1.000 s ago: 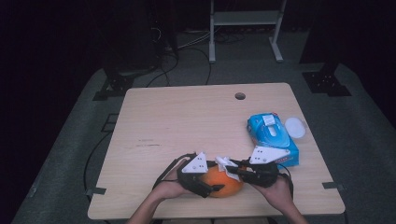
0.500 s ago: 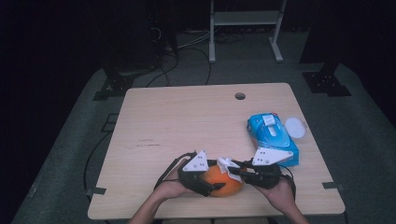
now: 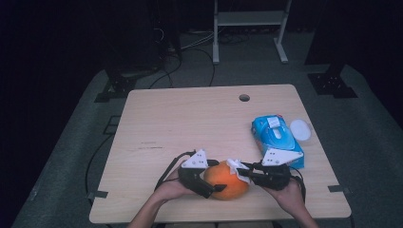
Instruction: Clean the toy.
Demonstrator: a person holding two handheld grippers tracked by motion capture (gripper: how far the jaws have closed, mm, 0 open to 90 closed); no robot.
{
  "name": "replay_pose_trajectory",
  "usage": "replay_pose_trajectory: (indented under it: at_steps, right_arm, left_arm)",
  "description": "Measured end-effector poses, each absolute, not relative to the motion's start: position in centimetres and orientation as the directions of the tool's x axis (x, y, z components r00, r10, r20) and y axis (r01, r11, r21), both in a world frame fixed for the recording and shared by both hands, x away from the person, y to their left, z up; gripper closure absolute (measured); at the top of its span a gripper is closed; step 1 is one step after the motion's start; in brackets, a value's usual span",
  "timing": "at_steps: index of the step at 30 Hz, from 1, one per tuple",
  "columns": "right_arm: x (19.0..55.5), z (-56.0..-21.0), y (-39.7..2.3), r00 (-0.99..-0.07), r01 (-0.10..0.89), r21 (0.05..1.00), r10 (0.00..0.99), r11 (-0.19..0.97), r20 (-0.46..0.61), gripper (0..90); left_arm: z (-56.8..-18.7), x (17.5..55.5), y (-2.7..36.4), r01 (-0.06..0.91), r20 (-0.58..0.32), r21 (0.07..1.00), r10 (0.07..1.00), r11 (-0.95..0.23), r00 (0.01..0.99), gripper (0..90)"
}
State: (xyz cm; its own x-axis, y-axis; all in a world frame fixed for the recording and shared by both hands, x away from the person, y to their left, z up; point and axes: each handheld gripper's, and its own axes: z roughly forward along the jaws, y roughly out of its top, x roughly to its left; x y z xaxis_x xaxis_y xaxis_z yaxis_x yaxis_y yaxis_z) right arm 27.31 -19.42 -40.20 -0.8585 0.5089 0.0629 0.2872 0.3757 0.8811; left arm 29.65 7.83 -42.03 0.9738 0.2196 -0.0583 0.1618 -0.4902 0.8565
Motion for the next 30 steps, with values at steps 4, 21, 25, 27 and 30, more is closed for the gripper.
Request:
replay_pose_trajectory:
  at_steps: [4,21,25,27,30]
  right_arm:
    - [27.6,-40.4,-19.9,-0.846,0.302,0.880,0.529,0.367,0.070,76.1]
    - [26.8,-39.6,-17.8,-0.877,0.254,0.893,0.478,0.372,0.050,76.1]
    - [27.2,-39.9,-19.1,-0.852,0.272,0.884,0.521,0.381,0.038,76.1]
    - [27.3,-40.1,-19.6,-0.844,0.290,0.881,0.534,0.374,0.051,76.1]
    - [27.1,-40.0,-19.3,-0.844,0.282,0.881,0.534,0.379,0.040,76.1]
  left_arm:
    - [-42.2,29.6,8.1,0.161,-0.065,0.860,0.210,-0.483,0.976,17.1]
    - [-42.2,28.8,7.0,0.106,0.004,0.861,0.214,-0.497,0.977,30.7]
    - [-42.2,28.9,7.1,0.113,-0.005,0.865,0.217,-0.489,0.976,30.6]
    - [-42.2,28.9,6.9,0.111,-0.002,0.864,0.216,-0.491,0.976,30.3]
    - [-42.1,28.8,6.7,0.106,0.004,0.860,0.215,-0.499,0.977,28.7]
